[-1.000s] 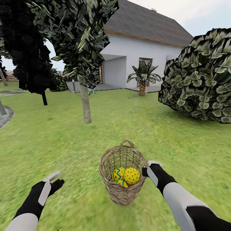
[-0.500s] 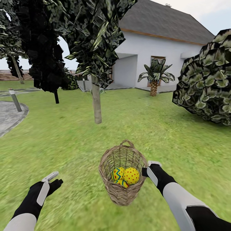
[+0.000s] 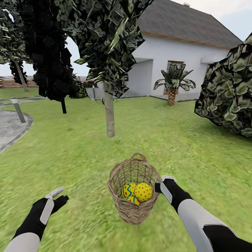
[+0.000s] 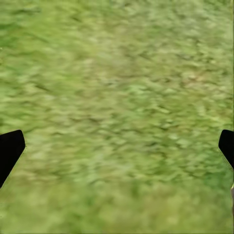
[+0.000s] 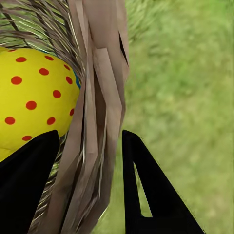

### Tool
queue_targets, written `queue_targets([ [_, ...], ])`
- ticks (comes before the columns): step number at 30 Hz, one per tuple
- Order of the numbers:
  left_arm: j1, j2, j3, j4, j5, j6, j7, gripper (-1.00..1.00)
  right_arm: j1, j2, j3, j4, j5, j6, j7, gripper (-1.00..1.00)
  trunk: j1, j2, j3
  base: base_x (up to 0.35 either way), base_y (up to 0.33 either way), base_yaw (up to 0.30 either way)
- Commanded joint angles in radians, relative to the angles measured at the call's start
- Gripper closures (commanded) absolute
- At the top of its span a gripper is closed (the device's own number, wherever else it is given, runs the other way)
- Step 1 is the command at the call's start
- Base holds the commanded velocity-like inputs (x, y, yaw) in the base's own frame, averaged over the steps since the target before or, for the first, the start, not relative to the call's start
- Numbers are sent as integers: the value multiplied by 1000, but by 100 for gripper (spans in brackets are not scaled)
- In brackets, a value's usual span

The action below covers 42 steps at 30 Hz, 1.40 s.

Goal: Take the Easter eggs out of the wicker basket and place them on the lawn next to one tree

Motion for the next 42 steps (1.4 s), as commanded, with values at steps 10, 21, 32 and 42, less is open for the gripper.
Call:
queue_targets([
  [10,0,1,0,-1,11,-22,6,-100,-1,-2,0,-2,-13,-1,-7,100,0,0,-3,315,0,92],
  [21,0,24,1,-20,13,-29,3,-100,-1,-2,0,-1,-12,-3,-8,100,0,0,-3,314,-1,0],
  [32,288,-20,3,-652,16,-84,-348,-100,-1,-2,1,1,-12,-4,-6,100,0,0,-3,204,0,0],
  [42,600,-97,4,-852,15,-323,-353,-100,-2,-2,1,-2,-11,-4,-6,100,0,0,-3,265,24,0],
])
